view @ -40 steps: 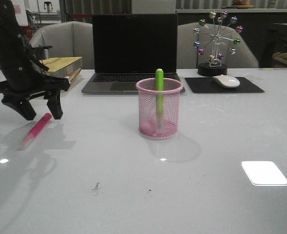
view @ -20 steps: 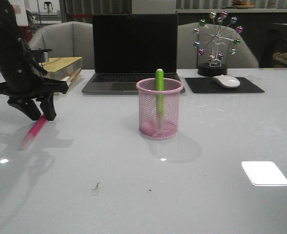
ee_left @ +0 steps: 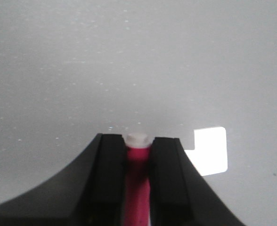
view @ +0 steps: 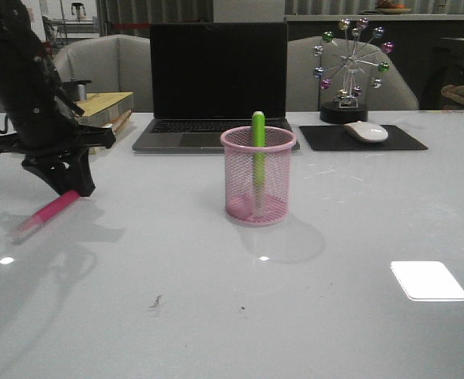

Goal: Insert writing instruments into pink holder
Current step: 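Lower the left gripper onto the pink highlighter and close on it, then lift the pink highlighter and carry it above the pink holder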

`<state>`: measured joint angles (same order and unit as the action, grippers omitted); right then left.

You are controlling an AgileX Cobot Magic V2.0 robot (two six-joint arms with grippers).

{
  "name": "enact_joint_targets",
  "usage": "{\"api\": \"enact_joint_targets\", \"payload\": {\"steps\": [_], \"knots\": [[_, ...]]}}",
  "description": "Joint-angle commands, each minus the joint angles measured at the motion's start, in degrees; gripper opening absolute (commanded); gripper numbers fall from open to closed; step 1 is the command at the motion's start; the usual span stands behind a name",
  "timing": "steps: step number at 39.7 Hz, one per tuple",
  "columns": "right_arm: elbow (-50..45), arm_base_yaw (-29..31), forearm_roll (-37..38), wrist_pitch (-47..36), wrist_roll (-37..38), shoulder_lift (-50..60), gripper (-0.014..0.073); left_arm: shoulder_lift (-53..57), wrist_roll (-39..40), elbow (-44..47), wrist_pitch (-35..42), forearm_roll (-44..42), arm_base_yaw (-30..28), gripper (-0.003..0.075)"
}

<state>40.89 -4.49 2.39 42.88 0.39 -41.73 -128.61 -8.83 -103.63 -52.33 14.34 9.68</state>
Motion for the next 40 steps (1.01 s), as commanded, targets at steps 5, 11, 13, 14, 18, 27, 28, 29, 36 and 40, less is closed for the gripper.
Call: {"api": "enact_joint_targets", "payload": {"steps": [5,11,13,14,18,27,28,29,36,40], "knots": [[1.7,0.3,0.5,-3.4,-0.4,0.2,0.0332,9.1,-6.5,-9.1,3.8,7.9,2.2,0.0094],[1.7,0.3,0.5,-3.4,-0.4,0.2,0.0332,13.7,-10.9,-11.7,8.0,13.6,4.6,0.0094],[1.7,0.3,0.5,-3.4,-0.4,0.2,0.0332,15.1,-13.0,-11.7,9.6,16.4,5.6,0.0094],[1.7,0.3,0.5,-3.4,-0.4,0.2,0.0332,15.6,-14.0,-11.7,10.1,17.6,6.0,0.0094],[1.7,0.3,0.5,-3.4,-0.4,0.2,0.0332,17.4,-20.0,-11.7,13.6,23.7,8.5,0.0094],[1.7,0.3,0.5,-3.4,-0.4,0.2,0.0332,18.3,-35.6,-11.7,22.1,36.6,14.8,0.0094],[1.7,0.3,0.5,-3.4,-0.4,0.2,0.0332,18.3,-36.6,-11.7,22.8,37.7,15.2,0.0094],[1.7,0.3,0.5,-3.4,-0.4,0.2,0.0332,18.3,-37.6,-11.6,24.0,39.0,15.6,0.0094],[1.7,0.3,0.5,-3.4,-0.4,0.2,0.0332,18.3,-49.6,-8.3,34.9,53.3,18.9,0.0094],[1.7,0.3,0.5,-3.3,-0.4,0.2,0.0332,18.3,-57.3,-4.7,36.8,61.6,20.1,0.0094]]}}
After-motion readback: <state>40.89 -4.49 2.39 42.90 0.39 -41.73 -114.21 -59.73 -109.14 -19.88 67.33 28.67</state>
